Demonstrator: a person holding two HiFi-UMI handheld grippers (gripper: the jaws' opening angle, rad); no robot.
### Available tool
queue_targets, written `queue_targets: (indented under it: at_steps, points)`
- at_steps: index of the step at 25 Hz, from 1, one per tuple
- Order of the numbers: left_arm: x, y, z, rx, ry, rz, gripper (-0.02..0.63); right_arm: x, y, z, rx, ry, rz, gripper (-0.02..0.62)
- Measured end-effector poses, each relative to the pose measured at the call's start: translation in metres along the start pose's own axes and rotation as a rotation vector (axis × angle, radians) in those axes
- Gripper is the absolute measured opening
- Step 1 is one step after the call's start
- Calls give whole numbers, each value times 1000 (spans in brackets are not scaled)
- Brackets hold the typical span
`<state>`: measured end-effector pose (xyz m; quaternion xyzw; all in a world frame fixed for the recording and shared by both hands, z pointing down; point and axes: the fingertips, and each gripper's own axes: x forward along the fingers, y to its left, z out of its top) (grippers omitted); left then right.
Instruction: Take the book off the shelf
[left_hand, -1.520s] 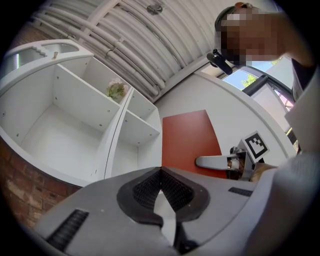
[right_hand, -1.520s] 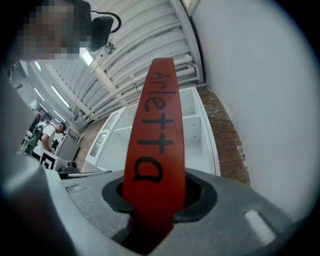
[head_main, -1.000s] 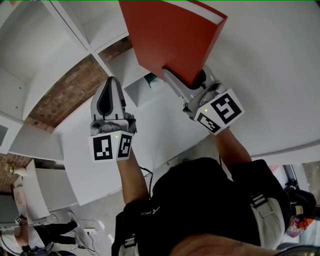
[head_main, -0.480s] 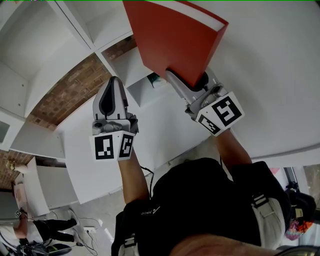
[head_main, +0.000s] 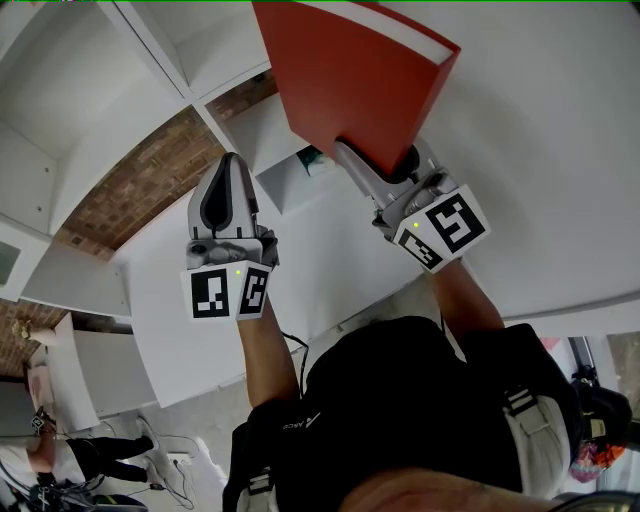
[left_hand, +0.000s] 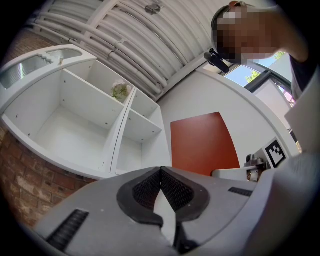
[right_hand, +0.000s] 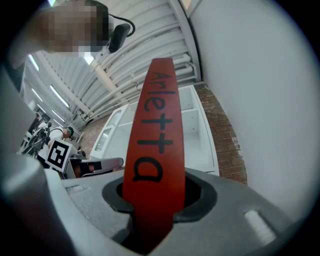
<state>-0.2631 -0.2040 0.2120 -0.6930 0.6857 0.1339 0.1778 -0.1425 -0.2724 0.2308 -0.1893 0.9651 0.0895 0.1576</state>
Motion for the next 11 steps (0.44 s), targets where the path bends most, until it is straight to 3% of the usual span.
queue_targets:
  at_steps: [11]
  points:
    - [2,3,-2,-1,4,1,-3,3,-1,-3,8,2,-1,156]
